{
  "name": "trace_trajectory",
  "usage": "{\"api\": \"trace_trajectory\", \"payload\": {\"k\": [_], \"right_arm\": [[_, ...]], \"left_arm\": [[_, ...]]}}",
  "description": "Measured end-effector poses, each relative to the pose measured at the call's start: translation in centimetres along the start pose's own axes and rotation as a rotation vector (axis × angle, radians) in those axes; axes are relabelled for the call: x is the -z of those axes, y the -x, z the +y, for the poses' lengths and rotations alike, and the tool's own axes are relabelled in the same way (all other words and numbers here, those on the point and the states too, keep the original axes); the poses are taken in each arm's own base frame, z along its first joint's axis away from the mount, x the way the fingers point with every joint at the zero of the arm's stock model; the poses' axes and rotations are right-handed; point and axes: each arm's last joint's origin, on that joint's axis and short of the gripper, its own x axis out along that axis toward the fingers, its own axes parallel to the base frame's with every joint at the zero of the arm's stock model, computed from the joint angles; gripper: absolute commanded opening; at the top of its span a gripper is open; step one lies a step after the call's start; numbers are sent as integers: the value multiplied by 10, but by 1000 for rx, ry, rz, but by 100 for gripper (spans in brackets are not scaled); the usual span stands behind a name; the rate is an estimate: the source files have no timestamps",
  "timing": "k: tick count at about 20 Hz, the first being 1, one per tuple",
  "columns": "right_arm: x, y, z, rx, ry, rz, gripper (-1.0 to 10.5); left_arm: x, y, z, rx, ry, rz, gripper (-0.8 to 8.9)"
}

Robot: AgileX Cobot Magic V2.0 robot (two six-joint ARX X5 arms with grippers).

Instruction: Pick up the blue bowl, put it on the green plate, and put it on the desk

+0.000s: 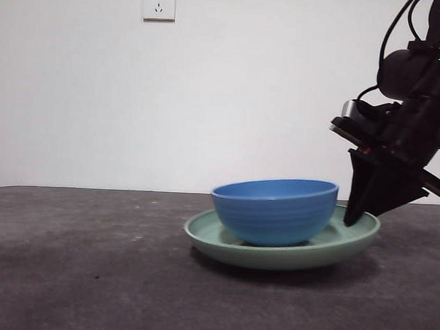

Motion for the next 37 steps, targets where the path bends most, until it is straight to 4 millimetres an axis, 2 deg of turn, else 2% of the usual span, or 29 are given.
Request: {"api": "trace_trajectory", "payload": {"k": [5,11,14,18,25,29,32,33,37], "right_arm": [[3,-11,23,-57,15,21,16],[6,-28,64,-108,67,0,16],[8,-34,78,-101,80,-12,16],[8,-36,80,-98,66,-17,16],[11,-58,71,-77,27,49,17],[12,-58,71,-73,26,54,30],[14,-59,71,-71,20,75,247],[14,-59,71,-71,20,76,286],[13,-59,71,-56,21,69,297]], "left_arm": [[0,0,0,0,0,0,665],[0,0,0,0,0,0,665],[0,0,0,0,0,0,665],[0,0,0,0,0,0,665],[-1,0,0,1,-2,-7,665],[0,0,0,0,0,-1,665],[1,0,0,-1,2,12,665],[1,0,0,-1,1,11,665],[1,0,0,-1,2,11,665]]}}
